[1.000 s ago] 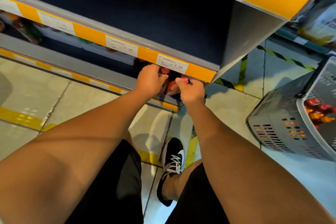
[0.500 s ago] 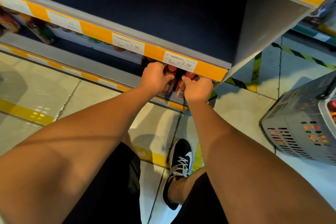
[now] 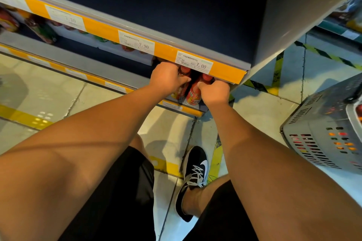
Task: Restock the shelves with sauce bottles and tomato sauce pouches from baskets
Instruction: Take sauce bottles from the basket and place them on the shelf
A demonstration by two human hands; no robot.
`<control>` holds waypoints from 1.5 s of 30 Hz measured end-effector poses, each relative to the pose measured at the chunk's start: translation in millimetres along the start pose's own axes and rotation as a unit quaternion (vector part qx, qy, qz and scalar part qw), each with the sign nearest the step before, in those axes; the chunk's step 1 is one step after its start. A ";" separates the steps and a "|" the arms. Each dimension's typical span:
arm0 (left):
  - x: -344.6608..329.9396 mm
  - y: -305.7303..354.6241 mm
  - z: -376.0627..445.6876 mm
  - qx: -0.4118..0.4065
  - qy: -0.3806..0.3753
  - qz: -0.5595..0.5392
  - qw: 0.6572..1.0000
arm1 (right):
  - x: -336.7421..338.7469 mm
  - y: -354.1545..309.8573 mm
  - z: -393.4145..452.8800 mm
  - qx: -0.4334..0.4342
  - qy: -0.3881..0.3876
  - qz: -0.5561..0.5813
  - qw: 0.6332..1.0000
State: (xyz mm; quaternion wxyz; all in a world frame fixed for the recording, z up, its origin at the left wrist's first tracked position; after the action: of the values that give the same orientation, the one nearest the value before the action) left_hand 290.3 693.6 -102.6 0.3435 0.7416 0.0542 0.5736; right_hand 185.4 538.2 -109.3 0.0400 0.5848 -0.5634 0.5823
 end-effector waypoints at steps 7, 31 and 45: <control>-3.5 -4.6 4.8 -0.015 -0.073 -0.088 0.993 | -0.5 2.7 1.5 0.016 -0.021 0.068 0.997; 0.4 -0.7 -2.0 0.010 -0.044 -0.033 0.998 | -11.9 -0.6 10.4 0.035 -0.050 0.018 0.998; 69.9 -26.1 -142.5 0.120 -0.121 -0.064 0.983 | 11.8 -17.7 -105.1 0.000 -0.279 -0.033 0.960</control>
State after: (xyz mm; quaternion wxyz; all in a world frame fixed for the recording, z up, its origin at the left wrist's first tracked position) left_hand 195.5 810.4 -45.6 0.2917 0.8364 0.1279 0.4460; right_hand 127.4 611.2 -56.4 -0.0996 0.7427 -0.5322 0.3940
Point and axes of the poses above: each hand's wrist, its own z-axis towards the middle knuckle, its own x-axis out of the back of the hand, y = z × x, the point moved 7 cm from there along z, towards the middle knuckle, and after that the axes turned 1 degree about -x, right-handed, at the moved point
